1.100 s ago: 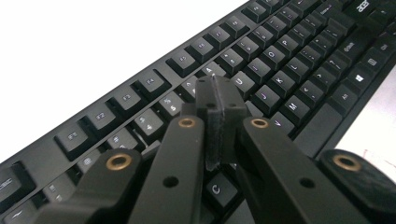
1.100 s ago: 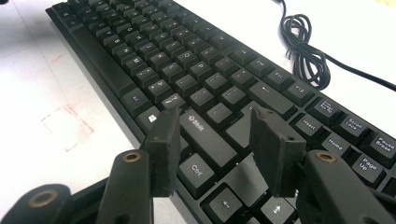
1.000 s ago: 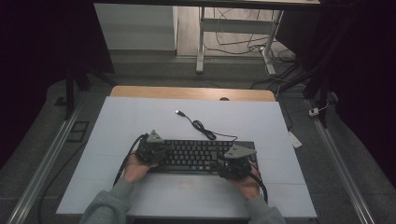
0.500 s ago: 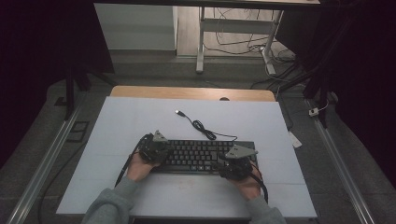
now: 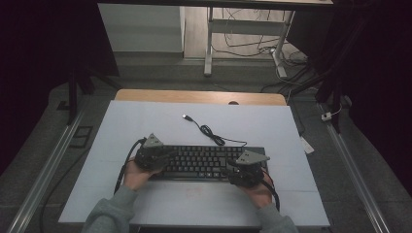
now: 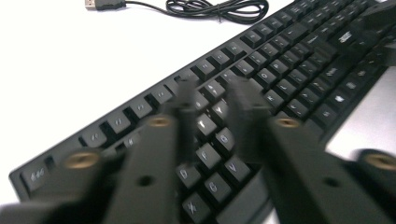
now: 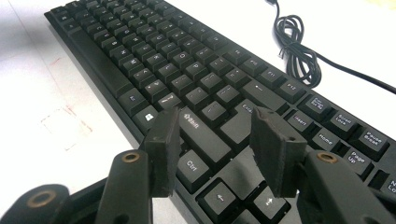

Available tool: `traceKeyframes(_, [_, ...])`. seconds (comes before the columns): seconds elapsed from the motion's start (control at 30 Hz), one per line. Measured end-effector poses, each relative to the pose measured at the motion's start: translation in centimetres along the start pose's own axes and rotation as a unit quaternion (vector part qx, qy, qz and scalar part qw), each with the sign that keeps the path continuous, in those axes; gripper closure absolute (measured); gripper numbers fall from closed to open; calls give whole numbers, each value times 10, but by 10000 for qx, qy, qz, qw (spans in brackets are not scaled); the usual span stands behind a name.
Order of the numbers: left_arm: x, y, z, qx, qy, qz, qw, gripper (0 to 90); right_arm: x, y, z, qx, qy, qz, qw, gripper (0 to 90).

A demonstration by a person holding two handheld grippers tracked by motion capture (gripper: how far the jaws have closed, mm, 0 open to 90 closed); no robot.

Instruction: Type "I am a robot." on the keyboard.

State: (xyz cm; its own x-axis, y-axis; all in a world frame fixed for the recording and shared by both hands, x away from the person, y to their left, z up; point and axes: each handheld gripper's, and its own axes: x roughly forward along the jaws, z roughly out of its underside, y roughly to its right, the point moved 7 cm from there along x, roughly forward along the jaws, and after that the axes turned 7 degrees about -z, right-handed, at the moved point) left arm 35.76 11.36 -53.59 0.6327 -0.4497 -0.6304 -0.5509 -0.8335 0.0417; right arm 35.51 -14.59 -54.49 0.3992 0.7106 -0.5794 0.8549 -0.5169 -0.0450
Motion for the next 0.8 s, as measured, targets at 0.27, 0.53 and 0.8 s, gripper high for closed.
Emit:
traceKeyframes(0.27, [-27, -8, 17, -186, 51, -123, 9997, 405, -2, 2, -2, -17, 46, -7, 10000, 527])
traceKeyframes(0.53, [-39, -13, 36, -195, -43, -206, 9996, 345, -1, 1, -4, 16, 148, -55, 9999, 527])
traceKeyframes(0.8, [-43, -15, 43, -149, -62, -218, 9996, 327, 0, 0, -8, 3, 145, -44, 9999, 528])
